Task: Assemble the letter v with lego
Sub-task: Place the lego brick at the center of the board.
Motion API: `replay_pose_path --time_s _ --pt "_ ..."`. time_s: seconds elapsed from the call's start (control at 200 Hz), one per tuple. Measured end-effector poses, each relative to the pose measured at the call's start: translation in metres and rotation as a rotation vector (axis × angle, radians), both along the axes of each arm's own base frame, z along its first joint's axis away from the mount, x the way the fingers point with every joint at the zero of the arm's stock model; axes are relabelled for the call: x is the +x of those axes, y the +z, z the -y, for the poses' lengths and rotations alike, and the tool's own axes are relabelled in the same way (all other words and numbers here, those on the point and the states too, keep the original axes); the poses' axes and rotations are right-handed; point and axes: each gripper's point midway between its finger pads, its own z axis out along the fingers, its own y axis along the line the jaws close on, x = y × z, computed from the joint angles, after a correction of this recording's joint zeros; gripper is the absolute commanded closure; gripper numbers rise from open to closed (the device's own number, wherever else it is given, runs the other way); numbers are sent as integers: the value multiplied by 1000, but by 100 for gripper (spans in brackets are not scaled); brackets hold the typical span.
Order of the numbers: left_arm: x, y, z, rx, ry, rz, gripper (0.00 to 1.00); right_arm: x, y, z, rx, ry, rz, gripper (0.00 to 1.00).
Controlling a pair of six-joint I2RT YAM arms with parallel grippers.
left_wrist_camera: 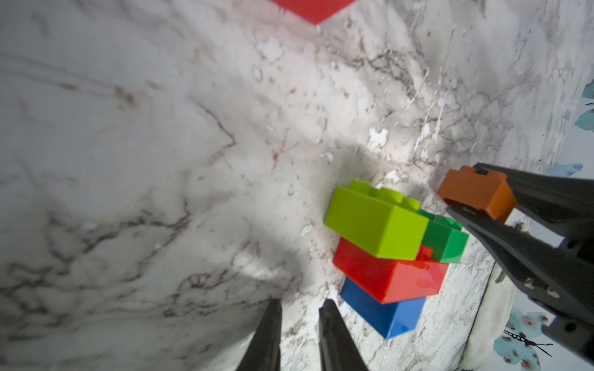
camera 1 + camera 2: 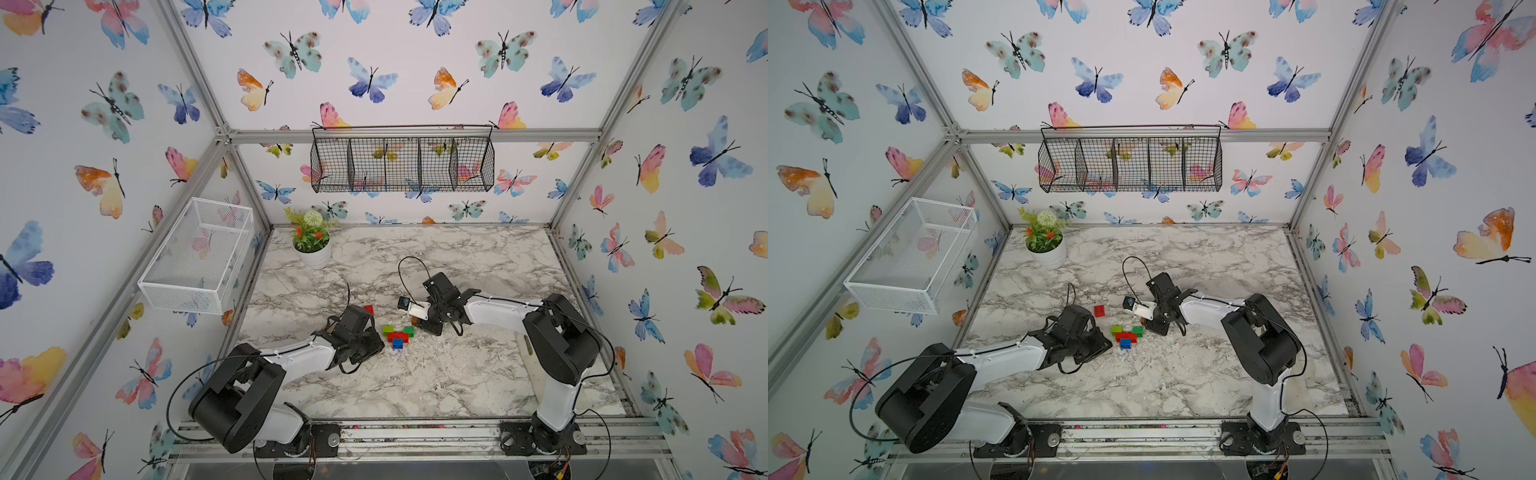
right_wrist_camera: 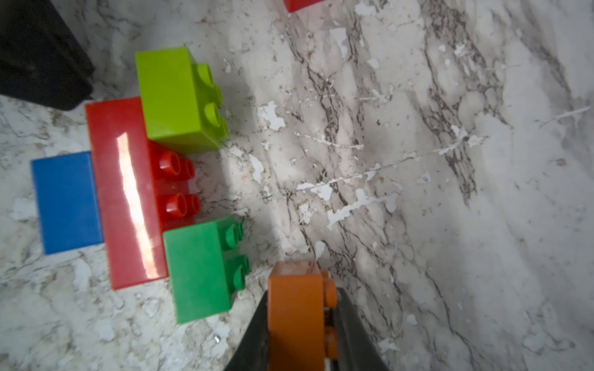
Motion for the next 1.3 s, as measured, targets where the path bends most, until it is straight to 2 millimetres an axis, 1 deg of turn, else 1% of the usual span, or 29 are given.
replay_pose_path --time_s 0.135,0.225,0.33,0.405,0.501,0.701,1.001,1.156,1.301 --pt "5 0 5 -2 -3 3 76 -4 -2 2 -11 24 -8 73" --pt "7 0 6 -2 -4 3 76 -6 -3 3 -16 39 -15 66" --pt "8 0 7 -1 -6 5 75 -10 -4 3 -20 59 -22 61" --pt "8 0 7 -1 -6 4 75 -11 -4 3 -20 68 -25 60" --pt "9 0 8 0 -7 5 75 -12 -7 3 -23 76 -30 61" --pt "11 0 9 -1 -11 11 75 -12 -10 4 -31 80 -34 73" --pt "16 0 12 2 -16 17 75 -9 -10 3 -30 76 -23 73" --pt "18 0 11 7 -17 22 75 -6 -10 5 -32 68 -19 77" --pt "20 0 8 10 -13 25 75 -3 -10 8 -31 58 -20 77"
